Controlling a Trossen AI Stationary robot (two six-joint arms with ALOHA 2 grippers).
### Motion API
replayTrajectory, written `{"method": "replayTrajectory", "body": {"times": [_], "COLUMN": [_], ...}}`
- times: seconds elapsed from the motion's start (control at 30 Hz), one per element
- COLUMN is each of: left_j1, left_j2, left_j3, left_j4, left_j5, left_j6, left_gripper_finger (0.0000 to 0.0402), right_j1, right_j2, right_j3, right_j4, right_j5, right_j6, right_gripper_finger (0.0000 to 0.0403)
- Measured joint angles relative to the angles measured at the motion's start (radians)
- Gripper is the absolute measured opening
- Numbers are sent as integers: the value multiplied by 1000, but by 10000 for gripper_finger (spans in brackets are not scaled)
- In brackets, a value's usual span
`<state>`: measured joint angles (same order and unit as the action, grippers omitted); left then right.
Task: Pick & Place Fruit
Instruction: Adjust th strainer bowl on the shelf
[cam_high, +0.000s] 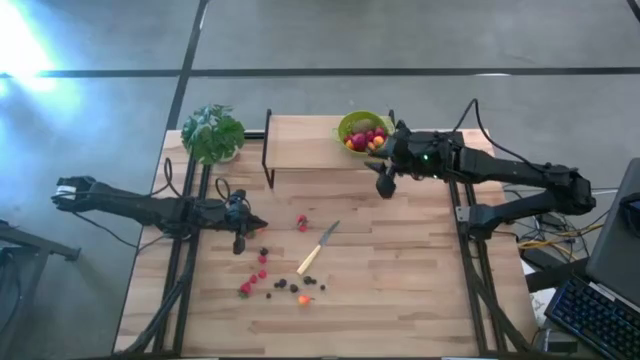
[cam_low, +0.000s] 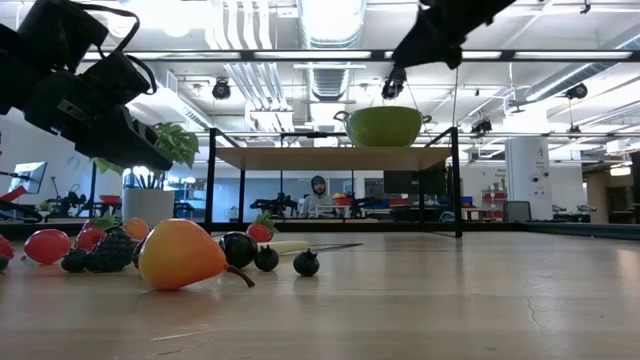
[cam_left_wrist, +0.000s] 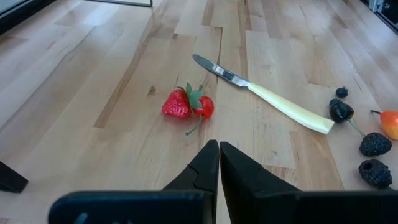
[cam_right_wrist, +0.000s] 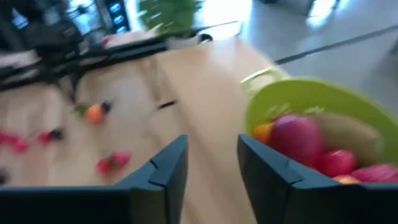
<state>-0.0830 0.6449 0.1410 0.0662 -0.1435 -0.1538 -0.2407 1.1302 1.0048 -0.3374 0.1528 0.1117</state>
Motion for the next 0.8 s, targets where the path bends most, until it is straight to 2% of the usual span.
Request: {"method": "replayTrajectory", "body": {"times": [0.17, 0.37, 0.57, 0.8], "left_j1": [0, 0, 0, 0], "left_j2": [0, 0, 0, 0], "left_j3": [0, 0, 0, 0], "left_j4": [0, 0, 0, 0], "left_j5": [0, 0, 0, 0], "left_j6": [0, 0, 0, 0], "left_gripper_finger": [20, 20, 20, 20], "right_j1": [99, 232, 311, 317], "right_j2": [-68, -210, -384, -591], "right_j3": [-37, -146, -285, -393], "right_j4": [-102, -90, -74, -76], "right_j5": [-4, -3, 4, 6], "right_j6": [40, 43, 63, 42], "right_gripper_finger": [62, 12, 17, 20]}}
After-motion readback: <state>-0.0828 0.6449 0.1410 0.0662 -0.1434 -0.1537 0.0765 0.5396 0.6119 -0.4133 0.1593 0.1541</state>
